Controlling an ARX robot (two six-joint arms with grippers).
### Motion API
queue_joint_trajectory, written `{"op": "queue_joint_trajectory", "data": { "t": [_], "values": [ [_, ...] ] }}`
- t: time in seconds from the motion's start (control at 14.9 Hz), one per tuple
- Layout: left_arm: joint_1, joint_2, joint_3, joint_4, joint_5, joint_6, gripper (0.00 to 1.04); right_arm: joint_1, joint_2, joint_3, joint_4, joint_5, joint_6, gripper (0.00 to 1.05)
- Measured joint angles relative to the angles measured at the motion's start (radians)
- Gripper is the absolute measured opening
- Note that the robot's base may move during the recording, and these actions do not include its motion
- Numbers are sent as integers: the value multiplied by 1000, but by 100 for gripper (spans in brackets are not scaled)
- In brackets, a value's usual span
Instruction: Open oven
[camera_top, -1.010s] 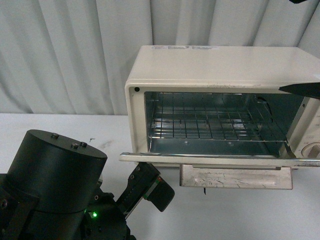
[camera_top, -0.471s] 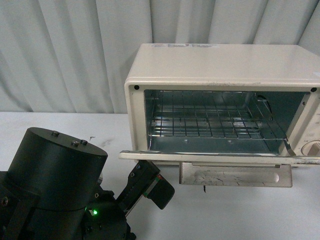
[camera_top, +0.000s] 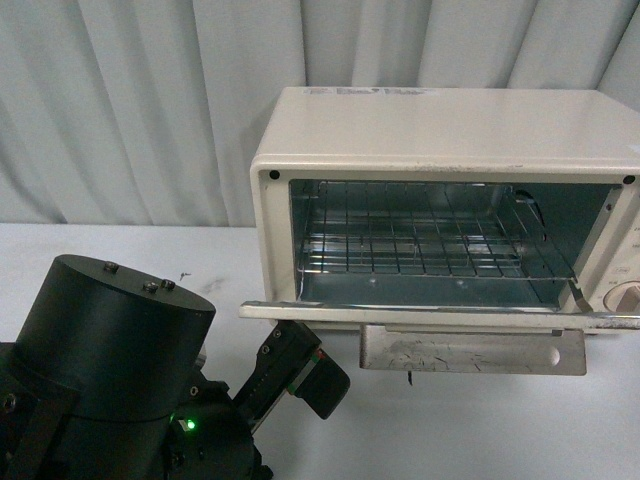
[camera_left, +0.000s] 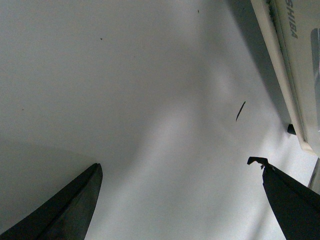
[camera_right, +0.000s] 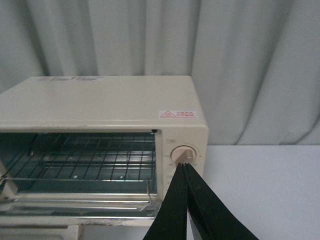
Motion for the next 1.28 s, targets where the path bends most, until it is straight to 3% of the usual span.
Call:
{"op": "queue_joint_trajectory", "data": {
  "t": [0.13,0.61,0.81,1.28],
  "values": [
    [0,0,0,0,2,0,98,-56,-47,-18,-29,-24,3,2],
    [0,0,0,0,0,0,98,-48,-175,-77,-76,-37,3,2],
    [0,0,0,0,0,0,98,-48,-298,-78,-206,-37,3,2],
    [0,0,0,0,0,0,98,-48,-412,-78,-319,-37,3,2]
  ]
}}
